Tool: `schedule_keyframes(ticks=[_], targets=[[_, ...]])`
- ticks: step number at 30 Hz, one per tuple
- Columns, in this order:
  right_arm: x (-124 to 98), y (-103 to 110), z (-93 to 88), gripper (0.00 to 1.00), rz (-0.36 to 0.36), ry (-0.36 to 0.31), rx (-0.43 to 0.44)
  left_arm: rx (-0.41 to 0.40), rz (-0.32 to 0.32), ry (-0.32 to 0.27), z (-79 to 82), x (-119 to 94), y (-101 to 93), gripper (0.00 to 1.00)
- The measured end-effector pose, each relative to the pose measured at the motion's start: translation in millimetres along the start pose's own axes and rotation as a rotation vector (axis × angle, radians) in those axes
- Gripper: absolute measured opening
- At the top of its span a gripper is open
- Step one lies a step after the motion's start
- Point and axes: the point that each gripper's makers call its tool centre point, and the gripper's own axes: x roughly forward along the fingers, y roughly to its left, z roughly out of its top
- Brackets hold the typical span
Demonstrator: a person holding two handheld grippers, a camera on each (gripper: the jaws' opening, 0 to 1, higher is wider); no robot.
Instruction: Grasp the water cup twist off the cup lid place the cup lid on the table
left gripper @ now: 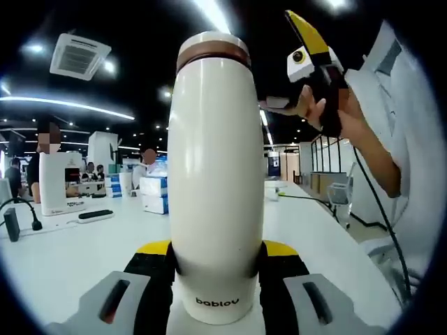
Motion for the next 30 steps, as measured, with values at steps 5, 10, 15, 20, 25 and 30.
schedule_keyframes(ticks=[5,10,15,20,25,30], targets=[[-13,19,-7.7,0.84,-0.044,-0.045,0.128,-0.001,-0.001,0.000,-0.2,0,-0.1,0.48],[-20,26,-14.3,0.84,-0.126,-0.043,0.115,-0.002,0.000,0.001,-0.3,0,-0.4,0.48],[-16,23,-19.1,0.84,-0.173,-0.032,0.078,-0.002,0.000,0.001,-0.2,0,-0.5,0.48],[-1,12,-19.5,0.84,-0.185,-0.014,0.029,-0.001,0.000,0.001,-0.1,0,-0.3,0.48],[18,11,-15.2,0.80,-0.140,-0.013,0.015,-0.001,-0.001,0.001,0.0,0,-0.1,0.48],[40,5,-10.2,0.79,-0.126,-0.021,0.009,-0.002,-0.002,0.001,0.0,0,0.4,0.48]])
